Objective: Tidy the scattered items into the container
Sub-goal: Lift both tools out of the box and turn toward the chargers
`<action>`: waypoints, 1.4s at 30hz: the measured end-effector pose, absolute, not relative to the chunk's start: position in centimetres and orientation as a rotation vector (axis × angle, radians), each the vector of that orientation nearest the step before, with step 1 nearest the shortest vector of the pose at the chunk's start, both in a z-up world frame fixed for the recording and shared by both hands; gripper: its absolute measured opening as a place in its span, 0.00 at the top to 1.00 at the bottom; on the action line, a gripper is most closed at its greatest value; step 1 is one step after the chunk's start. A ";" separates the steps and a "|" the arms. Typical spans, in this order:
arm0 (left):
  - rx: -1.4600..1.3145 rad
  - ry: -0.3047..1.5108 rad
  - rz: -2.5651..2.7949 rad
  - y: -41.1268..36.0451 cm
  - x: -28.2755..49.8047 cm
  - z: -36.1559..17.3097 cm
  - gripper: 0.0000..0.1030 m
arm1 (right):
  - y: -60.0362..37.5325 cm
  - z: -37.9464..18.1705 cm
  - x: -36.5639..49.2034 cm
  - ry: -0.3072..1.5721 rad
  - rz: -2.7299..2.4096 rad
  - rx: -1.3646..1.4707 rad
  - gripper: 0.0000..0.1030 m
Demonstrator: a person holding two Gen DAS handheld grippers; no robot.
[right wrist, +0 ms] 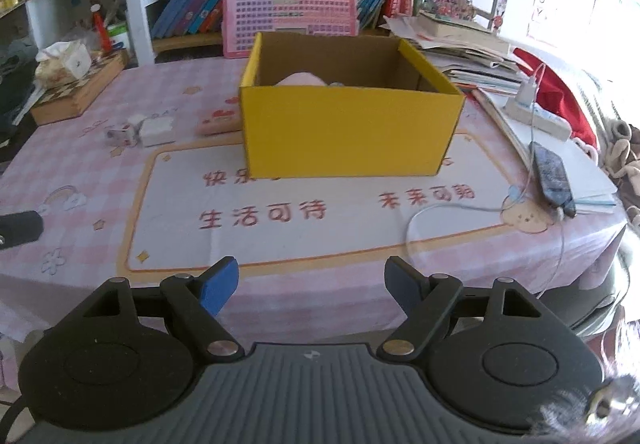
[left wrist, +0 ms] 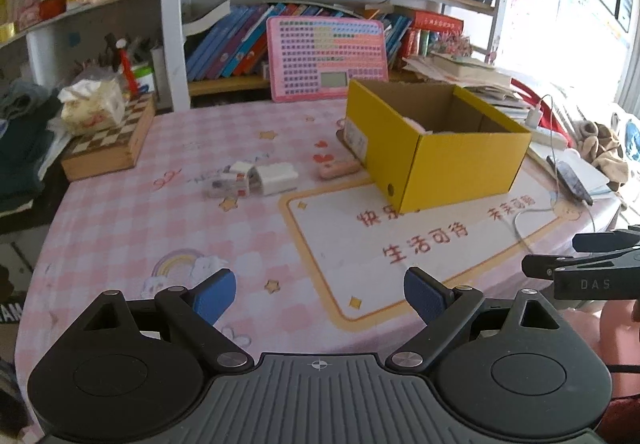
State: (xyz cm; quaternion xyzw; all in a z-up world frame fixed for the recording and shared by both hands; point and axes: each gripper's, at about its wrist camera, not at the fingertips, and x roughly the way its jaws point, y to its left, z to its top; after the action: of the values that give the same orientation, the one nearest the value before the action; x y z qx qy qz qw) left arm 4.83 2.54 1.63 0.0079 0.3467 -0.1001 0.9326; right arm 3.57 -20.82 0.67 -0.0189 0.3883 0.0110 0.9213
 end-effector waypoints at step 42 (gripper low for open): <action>-0.026 0.788 -0.136 5.7 6.3 -0.4 0.10 | -11.5 -0.6 7.4 0.798 0.381 -0.250 0.20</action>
State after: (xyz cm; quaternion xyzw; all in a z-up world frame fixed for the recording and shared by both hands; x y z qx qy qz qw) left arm 6.25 5.71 -0.44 -0.0126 0.3835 -0.0662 0.9211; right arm 7.38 -11.46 -0.63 -0.1208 0.3853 0.1838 0.8962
